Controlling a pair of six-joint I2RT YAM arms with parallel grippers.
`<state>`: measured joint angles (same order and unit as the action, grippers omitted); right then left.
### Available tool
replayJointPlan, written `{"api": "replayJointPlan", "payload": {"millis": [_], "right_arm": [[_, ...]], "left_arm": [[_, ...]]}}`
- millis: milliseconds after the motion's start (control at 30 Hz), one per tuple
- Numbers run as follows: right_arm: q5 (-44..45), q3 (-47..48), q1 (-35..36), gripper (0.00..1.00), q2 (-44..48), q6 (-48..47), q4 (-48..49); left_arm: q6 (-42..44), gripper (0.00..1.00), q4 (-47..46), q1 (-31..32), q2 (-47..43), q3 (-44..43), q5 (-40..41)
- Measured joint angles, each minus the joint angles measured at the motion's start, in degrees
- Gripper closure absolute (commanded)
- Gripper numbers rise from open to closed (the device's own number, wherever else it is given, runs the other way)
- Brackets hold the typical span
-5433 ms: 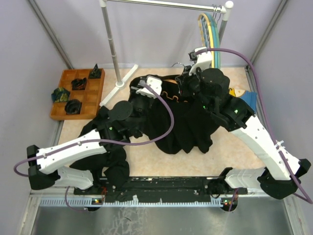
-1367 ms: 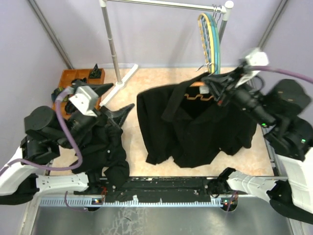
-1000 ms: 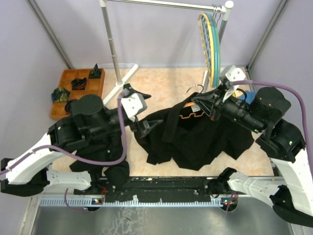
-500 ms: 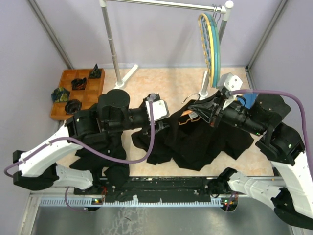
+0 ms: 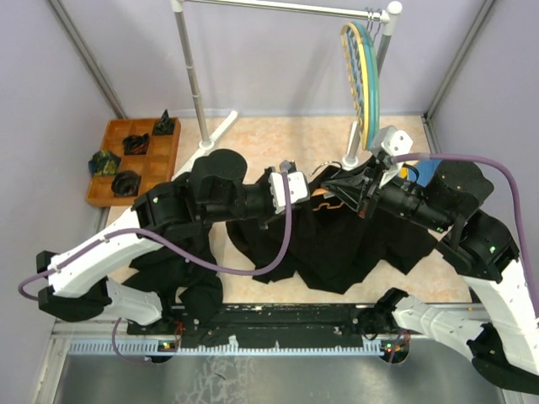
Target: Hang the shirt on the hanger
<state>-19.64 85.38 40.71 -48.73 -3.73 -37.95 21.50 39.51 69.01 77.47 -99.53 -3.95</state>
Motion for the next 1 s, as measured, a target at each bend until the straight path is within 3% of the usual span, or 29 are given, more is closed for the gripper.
{"api": "replayJointPlan", "payload": {"millis": [33,100,233,267,567,800,1000], "right_arm": [[0.07,-0.28,0.00,0.99,0.28,0.13,0.09],[0.15,-0.31,0.00,0.93,0.50,0.11,0.17],[-0.04,-0.33,0.07,0.64,1.07,-0.13,0.15],[0.09,-0.33,0.02,0.61,1.29,-0.31,0.20],[0.55,-0.13,0.00,0.49,7.63,-5.68,-4.42],[0.46,3.23,0.00,0.38,7.80,-10.45,-13.84],[-2.23,7.21,0.00,0.37,6.25,-12.09,-18.12]], "left_arm": [[-0.22,1.00,0.00,0.00,0.00,0.00,0.63],[-0.28,1.00,-0.20,-0.17,-0.13,0.09,0.83],[-0.81,1.00,-3.54,0.13,-2.95,4.94,2.93],[-1.03,1.00,-3.76,0.13,-4.09,6.40,3.43],[-2.91,1.00,-3.28,0.11,-19.82,18.49,6.73],[-3.72,1.00,-1.27,0.11,-26.18,17.09,3.74],[-4.46,1.00,3.48,0.11,-25.33,12.98,-2.32]]}}
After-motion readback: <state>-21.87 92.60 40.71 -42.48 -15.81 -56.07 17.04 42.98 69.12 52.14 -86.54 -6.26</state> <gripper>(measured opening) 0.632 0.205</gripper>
